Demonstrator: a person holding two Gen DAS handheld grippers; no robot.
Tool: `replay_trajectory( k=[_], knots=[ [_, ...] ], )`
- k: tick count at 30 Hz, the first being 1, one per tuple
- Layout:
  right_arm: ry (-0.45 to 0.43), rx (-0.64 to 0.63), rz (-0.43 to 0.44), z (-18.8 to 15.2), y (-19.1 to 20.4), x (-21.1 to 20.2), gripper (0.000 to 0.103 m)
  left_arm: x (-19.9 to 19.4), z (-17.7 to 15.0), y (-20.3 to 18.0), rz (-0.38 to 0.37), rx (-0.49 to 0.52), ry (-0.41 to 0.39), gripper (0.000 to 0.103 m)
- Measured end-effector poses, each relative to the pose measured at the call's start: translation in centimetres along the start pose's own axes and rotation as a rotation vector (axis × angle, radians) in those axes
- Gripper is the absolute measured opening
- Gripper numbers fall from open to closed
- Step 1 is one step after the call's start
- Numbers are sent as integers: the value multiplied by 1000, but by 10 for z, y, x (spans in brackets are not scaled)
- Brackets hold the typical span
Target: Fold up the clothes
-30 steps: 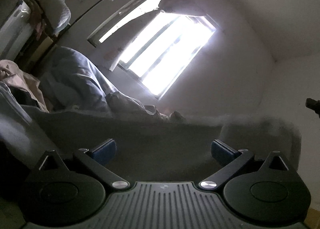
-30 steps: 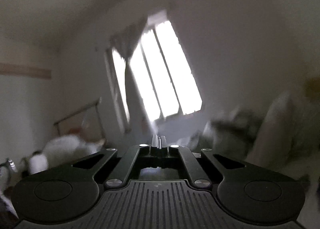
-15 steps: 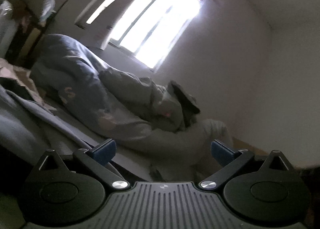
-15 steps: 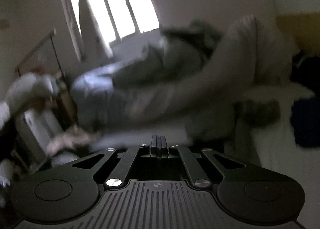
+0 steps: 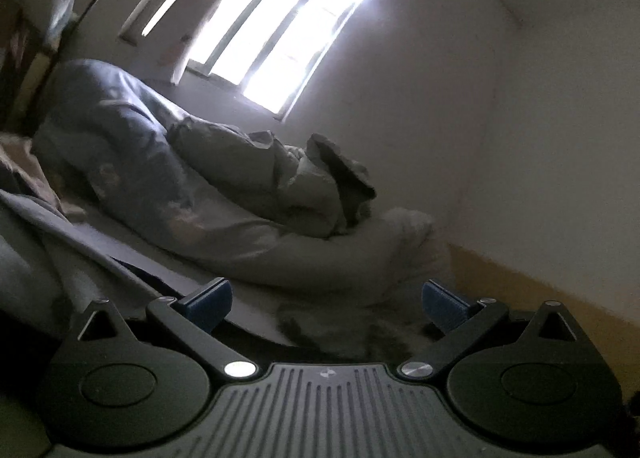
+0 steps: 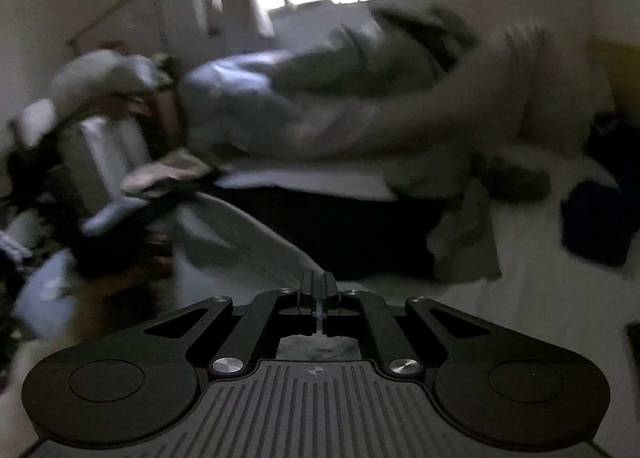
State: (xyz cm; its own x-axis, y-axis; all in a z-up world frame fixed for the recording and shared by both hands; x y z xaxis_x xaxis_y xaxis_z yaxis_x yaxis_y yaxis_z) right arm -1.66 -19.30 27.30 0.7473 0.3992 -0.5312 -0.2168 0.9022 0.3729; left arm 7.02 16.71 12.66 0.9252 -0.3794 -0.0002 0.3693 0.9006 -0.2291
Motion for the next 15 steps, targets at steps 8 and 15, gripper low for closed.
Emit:
replay_trajectory(
  k=[8, 15],
  knots=[
    [-56, -69, 45, 2, 28, -102, 12, -38, 12, -30, -43, 81, -59, 103],
    [-42, 14, 45, -35, -16, -62, 60, -45, -27, -56, -98, 156, 33, 103]
  ],
)
Point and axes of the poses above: each gripper's, at about its wrist camera, not at the fingertips, and x roughly the way its jaws point, y to its left, z to its top, the point moved 6 cm from there along x, roughly the way its jaws point, and after that the axes turned 15 degrees about x, right-handed, at the moved point
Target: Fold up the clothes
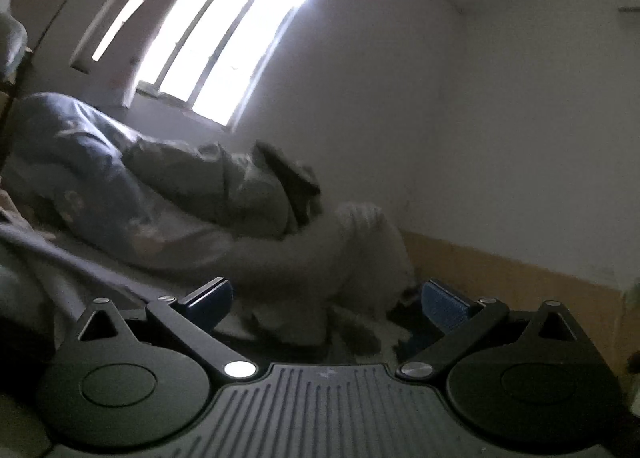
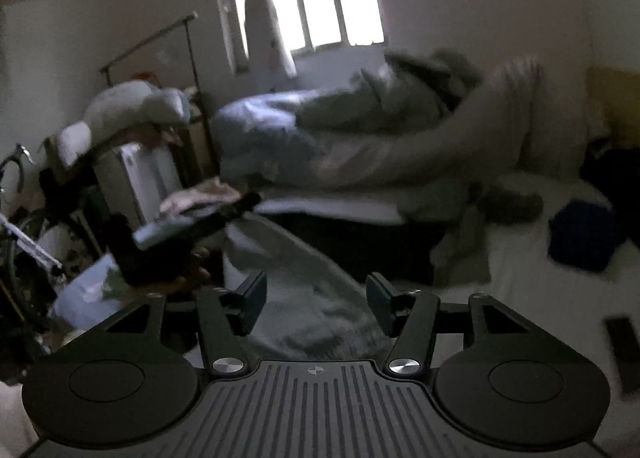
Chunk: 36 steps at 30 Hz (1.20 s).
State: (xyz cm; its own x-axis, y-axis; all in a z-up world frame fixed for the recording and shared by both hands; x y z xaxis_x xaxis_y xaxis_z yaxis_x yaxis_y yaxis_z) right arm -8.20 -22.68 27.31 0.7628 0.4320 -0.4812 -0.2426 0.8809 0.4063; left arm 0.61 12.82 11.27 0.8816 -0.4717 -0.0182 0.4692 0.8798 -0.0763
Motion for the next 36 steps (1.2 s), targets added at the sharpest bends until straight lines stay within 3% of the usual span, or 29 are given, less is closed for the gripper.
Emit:
replay_trajectory(
  k=[4, 9, 16, 21, 30, 33, 35, 36],
  knots=[
    [71, 64, 6, -28, -31, 60, 62, 6, -20, 3, 2, -9, 69, 103],
    [130, 126, 92, -52, -65, 127, 89, 10, -28, 21, 48, -38, 94, 103],
    [184, 236, 122, -68, -119, 180, 98, 27, -31, 25, 39, -57, 127, 103],
    [225, 256, 193, -77, -132, 211, 99, 36, -35, 25, 26, -65, 146, 103],
    [291, 234, 327, -86, -120, 242, 98, 41, -46, 37, 32, -100, 177, 103],
    [284, 208, 331, -83, -113, 241, 90, 39, -46, 39, 35, -107, 179, 103],
    [264, 174, 310, -80, -108, 235, 78, 38, -46, 41, 33, -117, 177, 103],
    [253, 158, 286, -78, -107, 232, 65, 38, -46, 42, 35, -119, 178, 103]
  ],
)
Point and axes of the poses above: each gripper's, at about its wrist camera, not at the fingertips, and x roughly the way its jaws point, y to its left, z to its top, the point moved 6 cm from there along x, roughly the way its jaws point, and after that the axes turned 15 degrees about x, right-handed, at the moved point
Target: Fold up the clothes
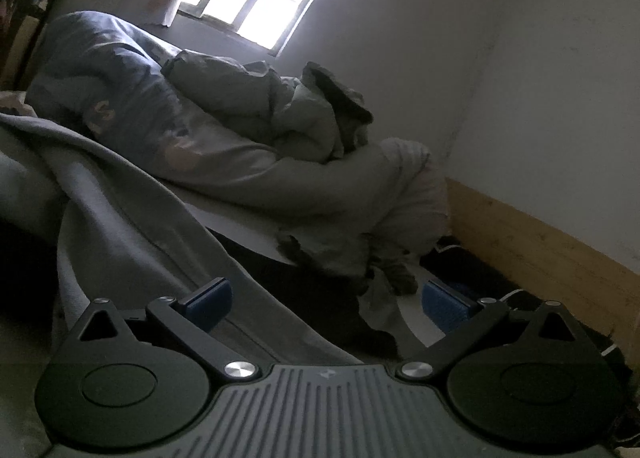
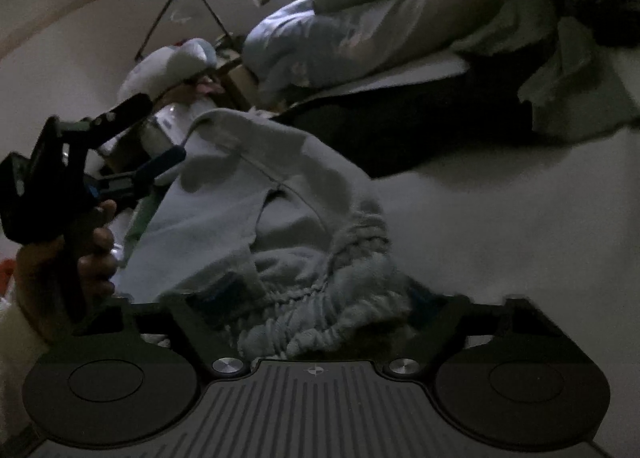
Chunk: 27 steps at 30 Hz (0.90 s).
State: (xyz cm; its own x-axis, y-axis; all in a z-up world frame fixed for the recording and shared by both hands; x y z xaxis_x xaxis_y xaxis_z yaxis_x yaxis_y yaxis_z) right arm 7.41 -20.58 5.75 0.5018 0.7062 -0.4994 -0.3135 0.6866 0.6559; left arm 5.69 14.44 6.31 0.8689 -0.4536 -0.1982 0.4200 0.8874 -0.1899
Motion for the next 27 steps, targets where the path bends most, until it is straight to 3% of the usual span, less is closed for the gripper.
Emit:
replay_trajectory(
  k=[1, 2, 5, 8, 11, 16, 27],
  knots=[
    [-12, -15, -31, 1, 1, -3, 46, 0, 0, 1, 2, -2, 2, 103],
    [-19, -35, -64, 3, 1, -5, 42, 0, 0, 1, 2, -3, 3, 103],
    [-15, -54, -114, 3, 0, -15, 45, -3, 1, 2, 3, -1, -2, 103],
    [-47, -4, -185, -2, -7, -33, 52, -4, 1, 2, 7, 5, -4, 103],
    [-41, 55, -196, -16, -7, -45, 52, -4, 0, 2, 7, 3, -1, 103],
    [-2, 110, -109, -31, 4, -36, 52, -4, 1, 3, 5, 1, -3, 103],
    [-108, 382, 84, -6, -11, -12, 52, -3, 0, 6, 18, -37, -11, 103]
  ],
)
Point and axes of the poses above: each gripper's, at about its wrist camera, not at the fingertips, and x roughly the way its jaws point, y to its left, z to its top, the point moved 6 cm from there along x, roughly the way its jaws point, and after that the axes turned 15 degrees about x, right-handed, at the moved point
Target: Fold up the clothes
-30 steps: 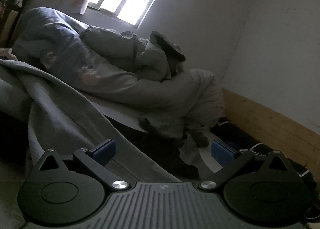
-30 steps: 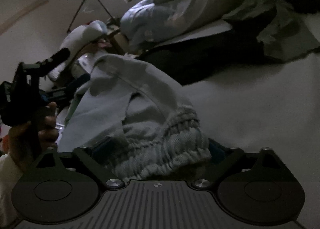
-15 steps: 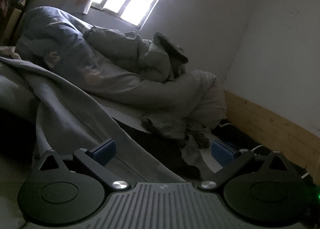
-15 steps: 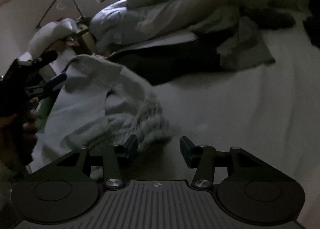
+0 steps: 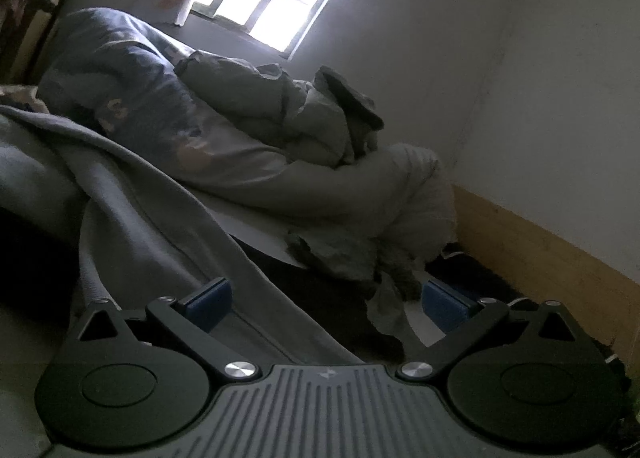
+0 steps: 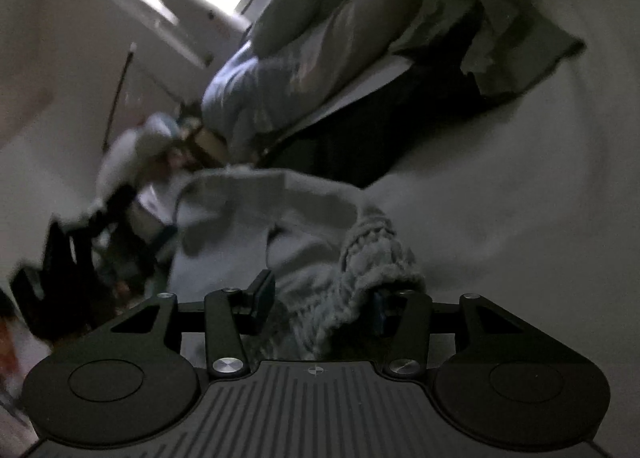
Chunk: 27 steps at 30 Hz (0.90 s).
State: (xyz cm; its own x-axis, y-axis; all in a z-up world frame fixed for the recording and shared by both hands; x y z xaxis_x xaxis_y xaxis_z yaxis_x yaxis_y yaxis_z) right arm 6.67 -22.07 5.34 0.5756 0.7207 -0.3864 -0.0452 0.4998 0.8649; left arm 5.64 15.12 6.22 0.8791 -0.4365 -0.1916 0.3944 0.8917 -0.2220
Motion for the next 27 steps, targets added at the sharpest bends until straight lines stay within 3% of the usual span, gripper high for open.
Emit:
replay_trajectory(
  k=[5, 8, 10, 15, 16, 20, 27],
  knots=[
    [-25, 3, -12, -3, 6, 10, 49, 0, -1, 0, 0, -5, 4, 103],
    [-42, -34, -48, -6, 17, 10, 32, 0, 0, 2, 1, -5, 1, 103],
    [-52, -47, -54, -5, 22, 8, 15, -1, 1, 3, 6, -7, -5, 103],
    [-64, -58, 0, 2, 44, 3, 15, -5, 4, 12, 22, -44, -28, 103],
    [-45, -54, 8, 2, 46, 5, 20, -5, 5, 14, 23, -58, -33, 103],
    [-12, -71, -97, 1, 37, 24, 26, -7, 5, 19, 19, -95, -40, 103],
    [3, -11, -149, -8, 25, 51, 26, -7, 8, 21, 16, -101, -48, 103]
  ],
)
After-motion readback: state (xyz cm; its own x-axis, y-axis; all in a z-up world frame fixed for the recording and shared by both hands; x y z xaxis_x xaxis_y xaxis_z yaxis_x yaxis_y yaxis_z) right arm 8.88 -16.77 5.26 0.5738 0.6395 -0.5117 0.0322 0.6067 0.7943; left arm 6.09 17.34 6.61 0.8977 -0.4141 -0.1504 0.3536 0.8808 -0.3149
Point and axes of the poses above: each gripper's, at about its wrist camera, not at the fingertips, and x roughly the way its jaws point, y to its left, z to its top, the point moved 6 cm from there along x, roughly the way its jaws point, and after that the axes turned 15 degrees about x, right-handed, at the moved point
